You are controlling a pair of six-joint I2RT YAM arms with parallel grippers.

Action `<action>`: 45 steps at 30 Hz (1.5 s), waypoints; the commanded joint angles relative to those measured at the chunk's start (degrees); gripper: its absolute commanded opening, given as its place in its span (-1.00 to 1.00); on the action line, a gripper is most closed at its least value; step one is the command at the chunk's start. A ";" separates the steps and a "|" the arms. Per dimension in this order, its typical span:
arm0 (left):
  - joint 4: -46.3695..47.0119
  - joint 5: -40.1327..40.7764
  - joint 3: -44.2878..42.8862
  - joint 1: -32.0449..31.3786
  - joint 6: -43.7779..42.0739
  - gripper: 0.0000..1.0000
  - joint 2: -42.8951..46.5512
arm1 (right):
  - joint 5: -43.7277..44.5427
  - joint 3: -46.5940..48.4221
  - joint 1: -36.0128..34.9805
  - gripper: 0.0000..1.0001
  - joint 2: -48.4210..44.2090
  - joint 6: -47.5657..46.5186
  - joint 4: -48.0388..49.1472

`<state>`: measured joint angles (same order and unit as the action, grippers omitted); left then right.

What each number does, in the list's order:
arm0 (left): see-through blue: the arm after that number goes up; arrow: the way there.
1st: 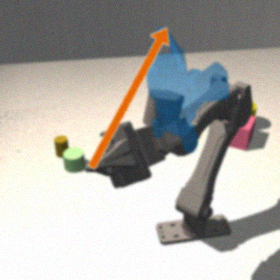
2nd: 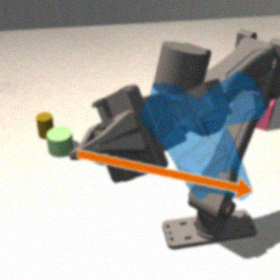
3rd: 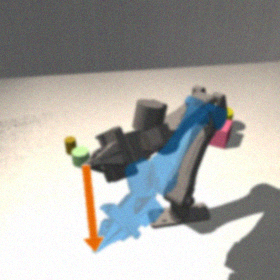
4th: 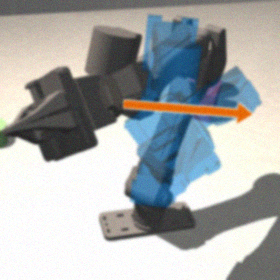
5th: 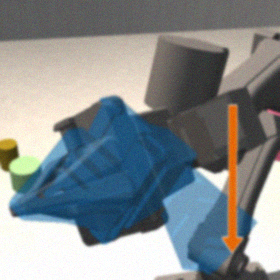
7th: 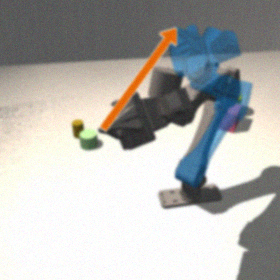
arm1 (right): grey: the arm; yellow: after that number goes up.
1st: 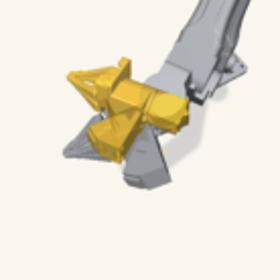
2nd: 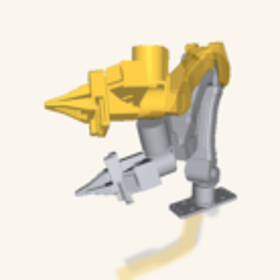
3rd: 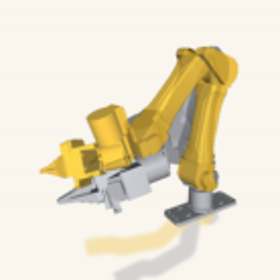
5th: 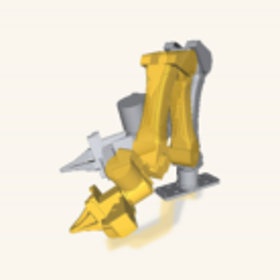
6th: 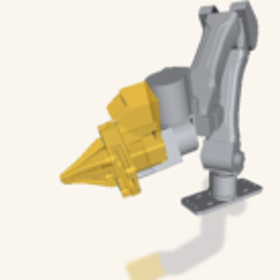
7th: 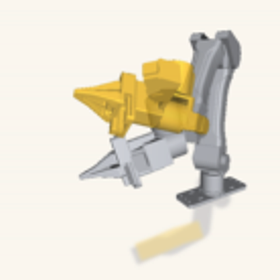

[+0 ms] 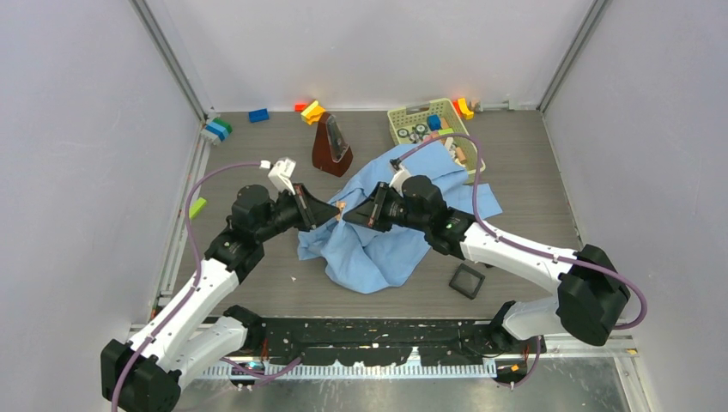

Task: Remove the brooch from the garment

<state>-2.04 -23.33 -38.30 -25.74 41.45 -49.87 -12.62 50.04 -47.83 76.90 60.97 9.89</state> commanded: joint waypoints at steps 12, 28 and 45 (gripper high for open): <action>-13.59 -9.54 -5.81 -0.63 -4.78 -1.00 -1.98 | -0.12 7.34 -4.89 -0.91 2.06 -10.56 -1.11; -8.11 -4.96 -1.25 -0.63 -0.69 -1.00 6.92 | 9.52 4.05 -5.43 -0.80 -0.91 -8.99 -4.24; -4.75 -3.14 -0.63 -0.63 1.55 -1.00 8.37 | 7.44 0.79 -4.77 -0.60 -3.18 -6.29 2.04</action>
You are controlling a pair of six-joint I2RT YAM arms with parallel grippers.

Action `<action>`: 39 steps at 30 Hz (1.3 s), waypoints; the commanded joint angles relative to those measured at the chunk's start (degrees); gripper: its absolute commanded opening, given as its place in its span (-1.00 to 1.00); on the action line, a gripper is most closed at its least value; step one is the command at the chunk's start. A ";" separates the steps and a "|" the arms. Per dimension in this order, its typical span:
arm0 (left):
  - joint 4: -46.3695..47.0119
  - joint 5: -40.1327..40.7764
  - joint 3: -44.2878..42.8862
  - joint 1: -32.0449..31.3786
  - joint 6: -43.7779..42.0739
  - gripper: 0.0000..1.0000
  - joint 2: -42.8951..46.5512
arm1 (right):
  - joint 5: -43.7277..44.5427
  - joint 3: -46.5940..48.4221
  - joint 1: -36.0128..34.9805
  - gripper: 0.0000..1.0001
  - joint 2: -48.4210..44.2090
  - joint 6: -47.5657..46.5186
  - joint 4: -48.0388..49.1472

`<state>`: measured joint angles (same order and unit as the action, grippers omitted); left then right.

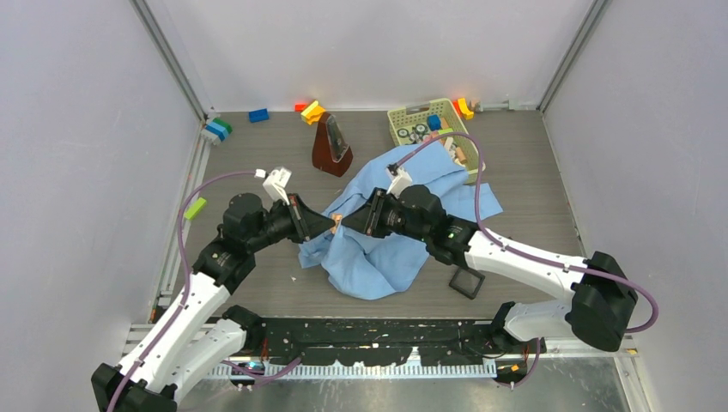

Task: Remove the brooch from the garment

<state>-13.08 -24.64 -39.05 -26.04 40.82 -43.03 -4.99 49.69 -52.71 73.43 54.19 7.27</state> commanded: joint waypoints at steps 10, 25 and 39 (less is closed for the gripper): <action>12.34 -2.95 2.38 -0.32 4.86 -1.00 0.28 | -3.70 1.30 0.08 -0.85 3.56 1.73 8.18; 1.99 -1.50 -1.55 -0.32 -0.13 -1.00 -3.70 | -3.44 6.21 -2.22 -0.95 6.73 -1.83 4.27; -10.27 12.01 -5.32 -0.32 -7.59 -1.00 -2.26 | 0.69 -0.76 -2.14 -0.99 -1.09 -2.16 3.91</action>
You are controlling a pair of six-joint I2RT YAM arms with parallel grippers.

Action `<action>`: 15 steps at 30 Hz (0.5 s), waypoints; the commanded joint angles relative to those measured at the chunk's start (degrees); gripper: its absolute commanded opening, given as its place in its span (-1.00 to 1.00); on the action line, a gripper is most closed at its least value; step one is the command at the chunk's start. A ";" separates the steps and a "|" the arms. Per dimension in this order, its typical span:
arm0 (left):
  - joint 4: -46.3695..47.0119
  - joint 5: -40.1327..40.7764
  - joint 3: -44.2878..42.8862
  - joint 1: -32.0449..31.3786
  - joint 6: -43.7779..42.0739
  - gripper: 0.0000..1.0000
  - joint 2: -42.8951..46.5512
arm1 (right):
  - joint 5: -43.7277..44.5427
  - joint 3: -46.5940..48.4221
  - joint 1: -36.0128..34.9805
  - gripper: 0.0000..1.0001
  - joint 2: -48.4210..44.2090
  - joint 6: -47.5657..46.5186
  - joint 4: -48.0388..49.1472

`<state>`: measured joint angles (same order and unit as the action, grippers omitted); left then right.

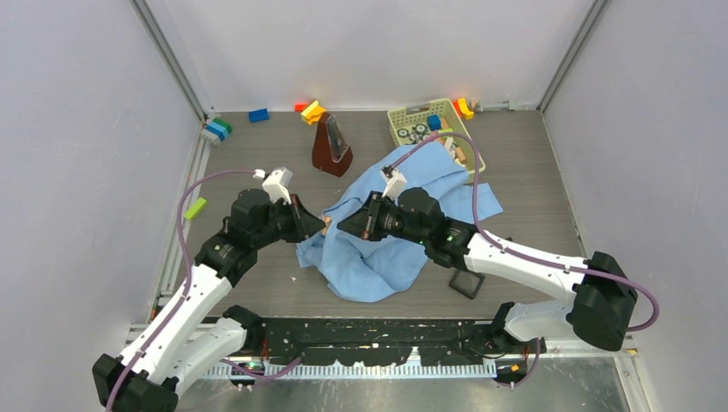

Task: Remove the brooch from the garment

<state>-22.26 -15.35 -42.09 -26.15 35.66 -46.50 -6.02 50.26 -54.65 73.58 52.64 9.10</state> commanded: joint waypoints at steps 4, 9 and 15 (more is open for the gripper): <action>2.35 0.79 -1.33 -0.22 -2.87 -1.00 2.94 | 2.22 -0.02 -0.19 -0.45 0.21 -0.27 -0.19; 2.15 3.33 -2.41 -0.22 -5.71 -1.00 4.47 | 3.49 2.64 -0.19 0.04 2.15 -1.00 -2.55; -15.93 15.95 -12.90 -0.22 -15.61 -1.00 -1.48 | 5.45 4.79 -0.19 0.37 2.68 -3.16 -5.05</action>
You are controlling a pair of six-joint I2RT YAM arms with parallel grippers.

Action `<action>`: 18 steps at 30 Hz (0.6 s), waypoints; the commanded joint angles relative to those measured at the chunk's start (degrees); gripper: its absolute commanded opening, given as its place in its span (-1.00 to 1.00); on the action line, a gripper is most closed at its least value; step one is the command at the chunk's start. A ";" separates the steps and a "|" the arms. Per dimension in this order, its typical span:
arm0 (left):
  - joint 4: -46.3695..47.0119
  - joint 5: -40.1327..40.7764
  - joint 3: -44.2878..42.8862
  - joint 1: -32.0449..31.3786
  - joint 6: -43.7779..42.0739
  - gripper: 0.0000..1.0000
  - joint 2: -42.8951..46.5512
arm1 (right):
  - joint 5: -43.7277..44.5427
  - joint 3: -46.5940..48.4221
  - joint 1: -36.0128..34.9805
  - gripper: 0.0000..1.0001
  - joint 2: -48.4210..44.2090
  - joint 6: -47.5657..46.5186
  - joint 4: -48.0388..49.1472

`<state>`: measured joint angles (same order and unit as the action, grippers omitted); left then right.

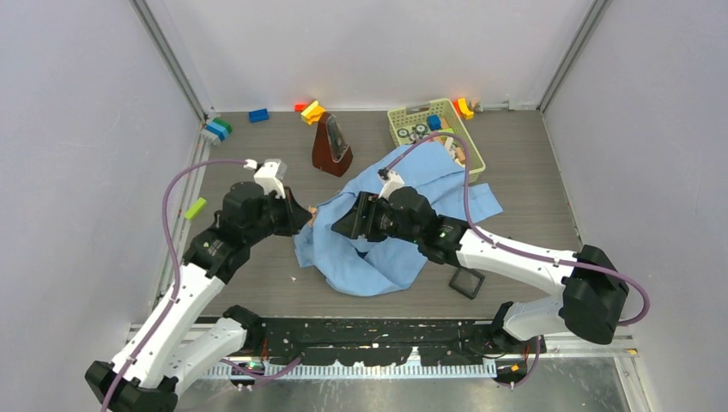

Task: Remove the brooch from the garment

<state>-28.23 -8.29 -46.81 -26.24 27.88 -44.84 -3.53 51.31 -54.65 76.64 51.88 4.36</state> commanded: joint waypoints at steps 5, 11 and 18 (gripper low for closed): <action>-24.66 12.60 -18.35 -0.13 -14.86 -1.00 -11.36 | 6.54 4.70 -0.19 0.55 -0.77 -3.49 -2.70; -40.36 -0.38 -30.16 -0.13 -23.12 -1.00 -19.36 | 2.02 10.13 -0.19 0.90 2.57 -10.53 -10.17; -45.61 7.78 -35.76 -0.13 -23.10 -1.00 -18.05 | 0.84 9.65 -0.19 0.87 3.16 -11.30 -8.71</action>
<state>-69.14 -4.43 -79.57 -26.24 6.31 -66.61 -2.15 60.84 -54.65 80.47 42.28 -6.09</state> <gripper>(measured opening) 0.028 0.951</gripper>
